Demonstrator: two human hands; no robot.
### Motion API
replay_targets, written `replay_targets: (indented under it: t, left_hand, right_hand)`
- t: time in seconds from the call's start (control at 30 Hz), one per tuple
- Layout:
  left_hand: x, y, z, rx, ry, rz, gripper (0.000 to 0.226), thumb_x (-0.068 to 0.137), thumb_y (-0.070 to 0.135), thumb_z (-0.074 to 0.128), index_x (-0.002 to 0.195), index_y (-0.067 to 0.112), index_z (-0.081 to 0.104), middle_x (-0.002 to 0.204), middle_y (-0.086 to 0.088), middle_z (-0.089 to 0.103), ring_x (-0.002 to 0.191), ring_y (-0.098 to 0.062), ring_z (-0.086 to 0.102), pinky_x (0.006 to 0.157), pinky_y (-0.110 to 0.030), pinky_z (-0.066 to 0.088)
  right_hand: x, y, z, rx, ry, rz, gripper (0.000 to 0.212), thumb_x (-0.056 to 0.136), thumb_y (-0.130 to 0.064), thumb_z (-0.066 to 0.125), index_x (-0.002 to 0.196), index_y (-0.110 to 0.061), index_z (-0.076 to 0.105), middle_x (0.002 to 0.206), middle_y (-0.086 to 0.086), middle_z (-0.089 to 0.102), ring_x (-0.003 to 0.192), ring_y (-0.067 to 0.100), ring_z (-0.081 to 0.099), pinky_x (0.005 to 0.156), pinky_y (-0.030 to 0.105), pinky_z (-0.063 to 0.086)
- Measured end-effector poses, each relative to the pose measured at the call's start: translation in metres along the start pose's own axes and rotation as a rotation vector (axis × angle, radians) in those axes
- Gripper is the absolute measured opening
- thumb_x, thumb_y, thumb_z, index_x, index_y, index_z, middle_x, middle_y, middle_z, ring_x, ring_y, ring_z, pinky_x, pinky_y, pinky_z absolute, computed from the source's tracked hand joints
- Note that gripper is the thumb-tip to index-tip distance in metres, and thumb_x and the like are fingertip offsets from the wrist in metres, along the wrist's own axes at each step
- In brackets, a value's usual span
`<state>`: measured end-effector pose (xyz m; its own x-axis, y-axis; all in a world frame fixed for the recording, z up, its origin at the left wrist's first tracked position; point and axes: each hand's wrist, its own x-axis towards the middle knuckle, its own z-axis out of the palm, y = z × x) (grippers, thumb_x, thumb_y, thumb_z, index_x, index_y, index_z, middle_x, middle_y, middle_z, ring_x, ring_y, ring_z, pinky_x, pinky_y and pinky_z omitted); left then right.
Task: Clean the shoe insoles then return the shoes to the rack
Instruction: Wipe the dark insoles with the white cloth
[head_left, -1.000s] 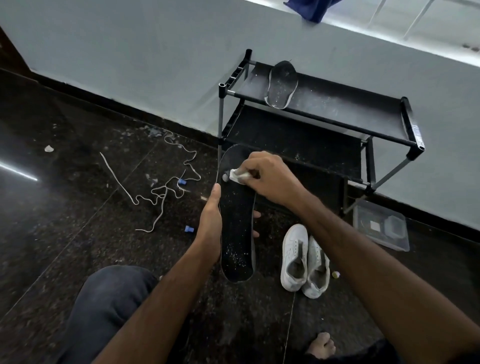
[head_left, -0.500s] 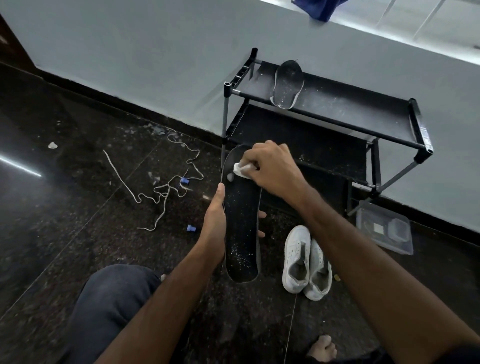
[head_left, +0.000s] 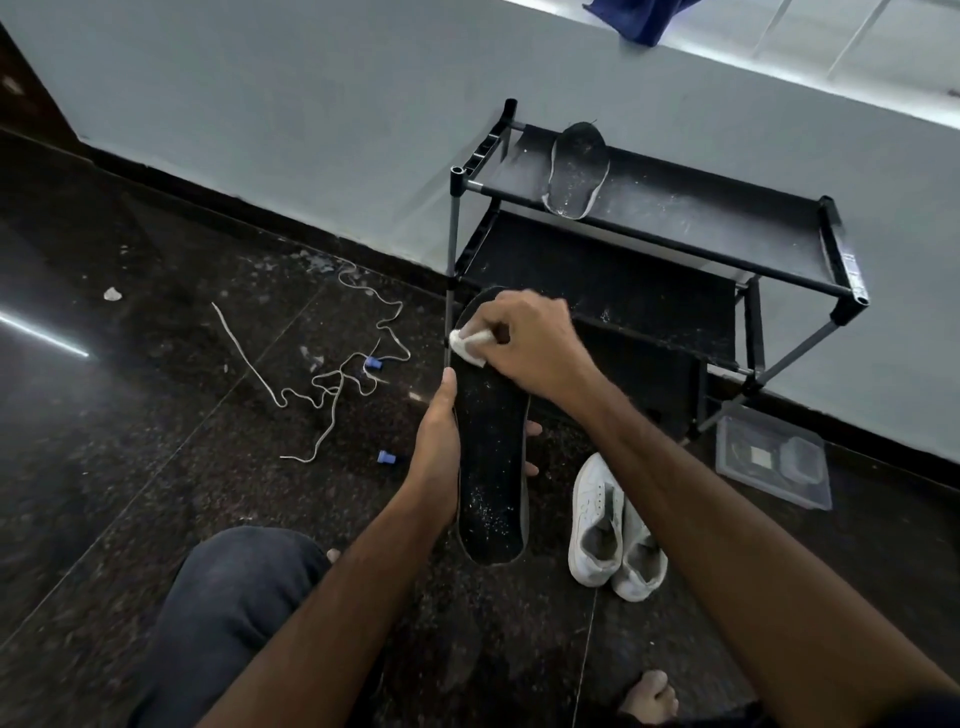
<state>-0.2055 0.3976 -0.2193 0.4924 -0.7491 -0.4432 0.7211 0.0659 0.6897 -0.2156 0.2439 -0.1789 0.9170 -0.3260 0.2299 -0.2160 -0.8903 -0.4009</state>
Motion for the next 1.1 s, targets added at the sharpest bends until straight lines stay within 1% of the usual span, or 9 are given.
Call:
replay_targets:
  t: [0.1,0.2,0.43,0.53,0.63,0.7,0.83,1.0,1.1]
  left_hand:
    - [0.001,0.0,-0.004,0.039,-0.017,-0.012,0.08,0.103,0.061,0.022,0.111,-0.003,0.07,0.093,-0.032,0.07,0.059,-0.037,0.066,0.054,-0.039,0.059]
    - [0.004,0.0,-0.005,0.042,-0.02,-0.009,0.08,0.103,0.062,0.022,0.111,0.0,0.072,0.095,-0.033,0.071,0.067,-0.039,0.067,0.057,-0.041,0.06]
    - [0.003,-0.002,-0.004,-0.025,0.014,-0.021,0.069,0.104,0.059,0.027,0.121,0.006,0.068,0.108,-0.031,0.07,0.082,-0.035,0.073,0.056,-0.044,0.061]
    - [0.004,-0.001,-0.003,-0.036,0.022,-0.029,0.07,0.104,0.06,0.026,0.114,0.006,0.07,0.099,-0.029,0.073,0.082,-0.036,0.074,0.059,-0.046,0.062]
    - [0.004,-0.002,0.001,-0.057,0.019,-0.029,0.071,0.104,0.06,0.027,0.116,0.004,0.069,0.104,-0.029,0.073,0.088,-0.037,0.074,0.063,-0.048,0.061]
    - [0.004,-0.003,0.002,-0.047,0.02,-0.025,0.07,0.104,0.059,0.027,0.117,0.005,0.069,0.112,-0.028,0.072,0.091,-0.036,0.073,0.062,-0.048,0.061]
    - [0.005,-0.005,-0.002,-0.004,0.017,-0.032,0.074,0.104,0.061,0.024,0.119,0.005,0.069,0.115,-0.024,0.072,0.088,-0.032,0.073,0.06,-0.045,0.06]
    - [0.007,-0.004,-0.001,0.026,0.002,-0.013,0.073,0.104,0.06,0.024,0.115,0.005,0.07,0.096,-0.03,0.072,0.075,-0.035,0.071,0.058,-0.043,0.06]
    - [0.007,-0.005,-0.003,0.034,0.01,0.006,0.072,0.104,0.059,0.025,0.12,0.004,0.069,0.103,-0.028,0.072,0.081,-0.033,0.072,0.057,-0.043,0.061]
  right_hand:
    - [0.016,0.012,-0.01,-0.264,0.255,0.131,0.014,0.093,-0.03,0.065,0.104,-0.029,0.073,0.1,-0.009,0.067,0.097,0.01,0.053,0.09,0.031,0.029]
    - [0.015,0.013,-0.02,-0.184,0.376,0.2,0.015,0.093,-0.031,0.064,0.105,-0.027,0.073,0.095,-0.01,0.064,0.095,0.01,0.052,0.087,0.031,0.029]
    - [-0.02,-0.006,-0.02,0.049,-0.298,-0.018,0.015,0.092,-0.02,0.066,0.1,-0.029,0.075,0.1,-0.012,0.064,0.098,0.005,0.056,0.099,0.039,0.045]
    - [-0.019,0.0,-0.036,0.219,-0.104,0.105,0.016,0.09,-0.019,0.069,0.101,-0.029,0.075,0.101,-0.013,0.067,0.096,0.001,0.059,0.092,0.032,0.05]
    - [-0.017,0.002,-0.026,0.023,0.132,0.2,0.018,0.092,-0.022,0.066,0.104,-0.031,0.075,0.099,-0.012,0.067,0.095,0.006,0.059,0.092,0.038,0.048]
    - [-0.022,0.004,-0.015,-0.116,0.037,0.136,0.021,0.095,-0.022,0.061,0.11,-0.03,0.073,0.102,-0.01,0.064,0.101,0.011,0.055,0.096,0.039,0.041]
    - [-0.025,0.01,-0.029,-0.103,-0.413,-0.006,0.022,0.093,-0.019,0.06,0.101,-0.033,0.075,0.097,-0.015,0.059,0.1,0.008,0.052,0.101,0.044,0.039]
    - [-0.019,0.011,-0.039,-0.091,-0.053,0.033,0.022,0.092,-0.019,0.056,0.1,-0.03,0.075,0.09,-0.014,0.057,0.089,0.005,0.051,0.091,0.038,0.044]
    - [-0.027,0.003,-0.019,-0.079,-0.23,-0.043,0.022,0.096,-0.021,0.056,0.108,-0.026,0.073,0.097,-0.011,0.057,0.094,0.007,0.053,0.094,0.04,0.046]
